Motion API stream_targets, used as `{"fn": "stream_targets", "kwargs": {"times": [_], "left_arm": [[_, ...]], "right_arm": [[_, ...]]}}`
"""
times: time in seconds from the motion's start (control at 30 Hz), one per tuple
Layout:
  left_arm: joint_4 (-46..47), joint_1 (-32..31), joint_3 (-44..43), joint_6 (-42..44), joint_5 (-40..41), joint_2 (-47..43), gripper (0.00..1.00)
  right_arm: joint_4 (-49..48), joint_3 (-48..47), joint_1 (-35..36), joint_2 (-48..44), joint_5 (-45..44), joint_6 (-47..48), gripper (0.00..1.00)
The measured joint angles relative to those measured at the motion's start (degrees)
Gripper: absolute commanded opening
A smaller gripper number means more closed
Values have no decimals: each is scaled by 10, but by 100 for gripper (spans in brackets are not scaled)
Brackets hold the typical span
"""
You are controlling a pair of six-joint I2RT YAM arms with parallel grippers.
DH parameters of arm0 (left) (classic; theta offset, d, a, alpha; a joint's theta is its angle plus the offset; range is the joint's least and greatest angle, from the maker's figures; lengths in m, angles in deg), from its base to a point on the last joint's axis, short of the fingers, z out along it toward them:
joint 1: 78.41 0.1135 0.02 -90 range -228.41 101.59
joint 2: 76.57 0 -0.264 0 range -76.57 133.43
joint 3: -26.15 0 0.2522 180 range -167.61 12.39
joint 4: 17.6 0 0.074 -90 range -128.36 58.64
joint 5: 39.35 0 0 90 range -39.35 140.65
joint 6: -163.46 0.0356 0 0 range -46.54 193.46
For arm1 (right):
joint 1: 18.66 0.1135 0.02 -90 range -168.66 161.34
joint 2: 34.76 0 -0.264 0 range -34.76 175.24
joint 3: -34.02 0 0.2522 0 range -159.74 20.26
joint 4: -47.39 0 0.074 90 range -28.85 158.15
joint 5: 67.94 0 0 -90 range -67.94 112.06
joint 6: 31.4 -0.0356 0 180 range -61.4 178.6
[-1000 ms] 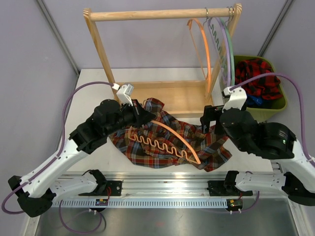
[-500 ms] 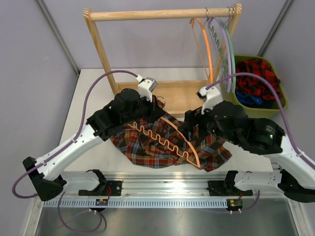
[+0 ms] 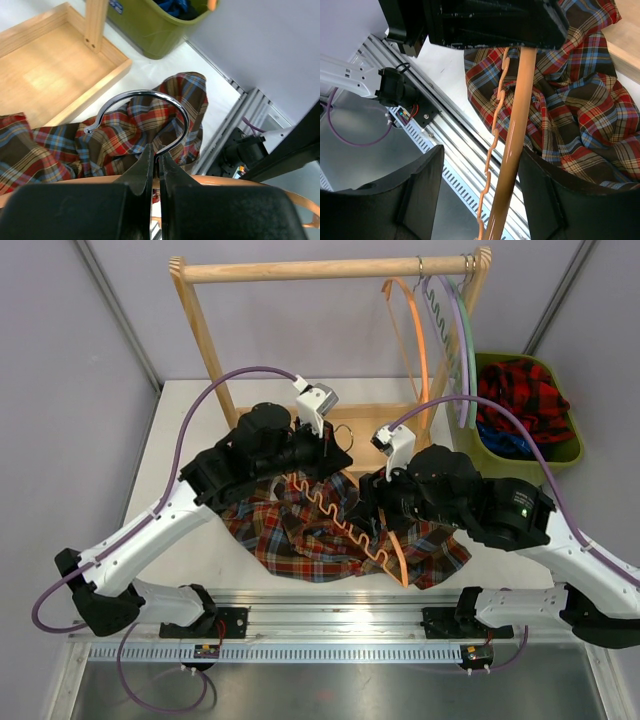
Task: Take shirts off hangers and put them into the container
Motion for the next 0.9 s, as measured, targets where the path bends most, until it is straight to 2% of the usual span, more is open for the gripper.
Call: {"fn": "stream_targets", "kwargs": {"times": [0.07,0.13,0.23,0.27,0.4,0.47,0.53,0.63,0.67,0.7,0.9], "left_arm": [[-3,-3,-5,3,-15,6,0],[-11,-6,-10,4,-30,12,0],[-15,-9,-12,6,-44,19,0],[-17,-10,-12,7,-46,20,0],[-45,-9,-21,14,-46,19,0],[-52,-10,-22,15,-39,19,0],[-55,-12,-22,14,-27,19,5],[-60,-15,-22,14,-3,16,51],[-57,-15,-21,12,8,14,88],[-54,-16,-18,10,21,10,99],[-23,-16,18,-7,92,-60,99]], "right_arm": [[1,2,0,4,4,0,58],[0,4,0,5,6,0,54],[2,6,0,6,7,2,33],[1,6,0,7,7,1,21],[43,12,-12,9,-29,-3,2],[44,12,-11,11,-32,-4,0],[43,12,-11,14,-34,-4,0],[41,12,-11,18,-33,-4,0],[39,12,-10,19,-32,-2,0],[38,12,-9,19,-32,-2,0],[31,10,-5,19,-30,0,0]]}}
